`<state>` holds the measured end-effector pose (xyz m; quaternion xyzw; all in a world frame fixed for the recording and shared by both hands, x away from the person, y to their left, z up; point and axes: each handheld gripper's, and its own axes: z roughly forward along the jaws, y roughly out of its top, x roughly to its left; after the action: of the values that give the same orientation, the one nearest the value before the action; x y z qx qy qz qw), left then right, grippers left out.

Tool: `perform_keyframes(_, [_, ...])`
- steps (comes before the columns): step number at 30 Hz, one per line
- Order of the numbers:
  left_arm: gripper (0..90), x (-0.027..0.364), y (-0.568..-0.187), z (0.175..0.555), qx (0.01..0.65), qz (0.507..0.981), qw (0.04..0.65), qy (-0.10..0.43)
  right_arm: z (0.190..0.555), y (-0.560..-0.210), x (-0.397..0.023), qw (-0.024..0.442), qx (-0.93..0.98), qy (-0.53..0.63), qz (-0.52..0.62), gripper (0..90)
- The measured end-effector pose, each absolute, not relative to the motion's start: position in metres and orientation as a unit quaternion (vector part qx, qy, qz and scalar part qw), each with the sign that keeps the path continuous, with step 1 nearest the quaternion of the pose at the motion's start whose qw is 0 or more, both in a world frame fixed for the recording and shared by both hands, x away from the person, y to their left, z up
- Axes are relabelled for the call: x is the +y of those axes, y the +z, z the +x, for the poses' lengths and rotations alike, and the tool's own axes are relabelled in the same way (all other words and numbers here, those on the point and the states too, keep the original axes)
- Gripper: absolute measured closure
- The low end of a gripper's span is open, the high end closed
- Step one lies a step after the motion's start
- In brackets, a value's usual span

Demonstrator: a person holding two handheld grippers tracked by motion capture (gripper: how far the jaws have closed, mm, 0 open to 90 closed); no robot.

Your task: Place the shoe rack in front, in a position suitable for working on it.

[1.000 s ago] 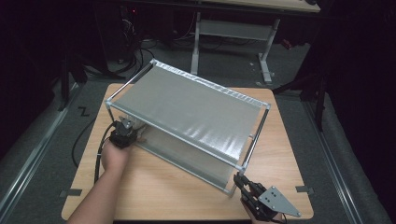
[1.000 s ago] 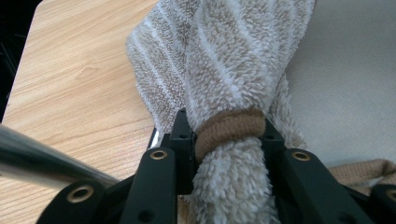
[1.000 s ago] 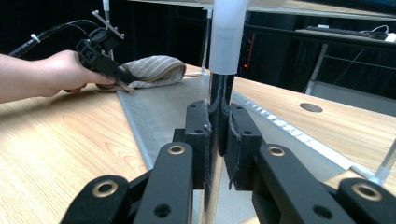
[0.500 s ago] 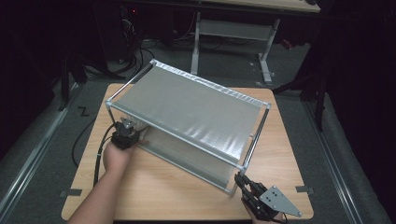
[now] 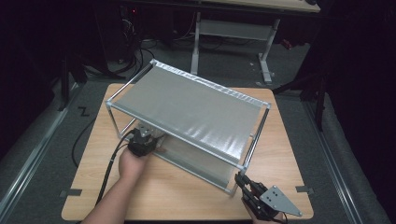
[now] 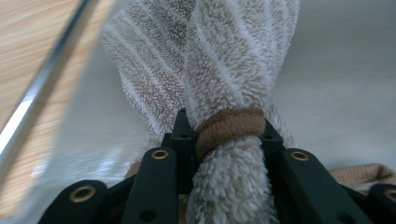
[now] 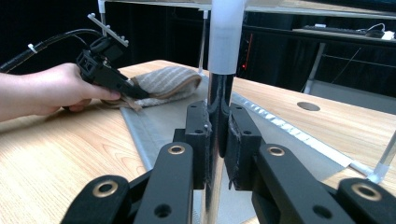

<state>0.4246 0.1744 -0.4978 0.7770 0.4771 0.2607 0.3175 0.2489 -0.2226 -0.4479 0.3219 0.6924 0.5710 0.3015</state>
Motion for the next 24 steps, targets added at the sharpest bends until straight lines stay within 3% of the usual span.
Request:
perform_keyframes(20, [68.4, 0.079, -0.496, 0.387, 0.399, 0.820, 0.342, 0.227, 0.249, -0.448, -0.222, 0.303, 0.694, 0.570, 0.319, 81.3])
perform_keyframes(21, [68.3, 0.068, -0.500, 0.384, 0.421, 0.791, 0.386, 0.220, 0.249, -0.448, -0.222, 0.303, 0.694, 0.570, 0.320, 81.3])
perform_keyframes(24, [68.3, 0.057, -0.498, 0.375, 0.394, 0.815, 0.371, 0.206, 0.249, -0.448, -0.222, 0.303, 0.694, 0.570, 0.319, 81.3])
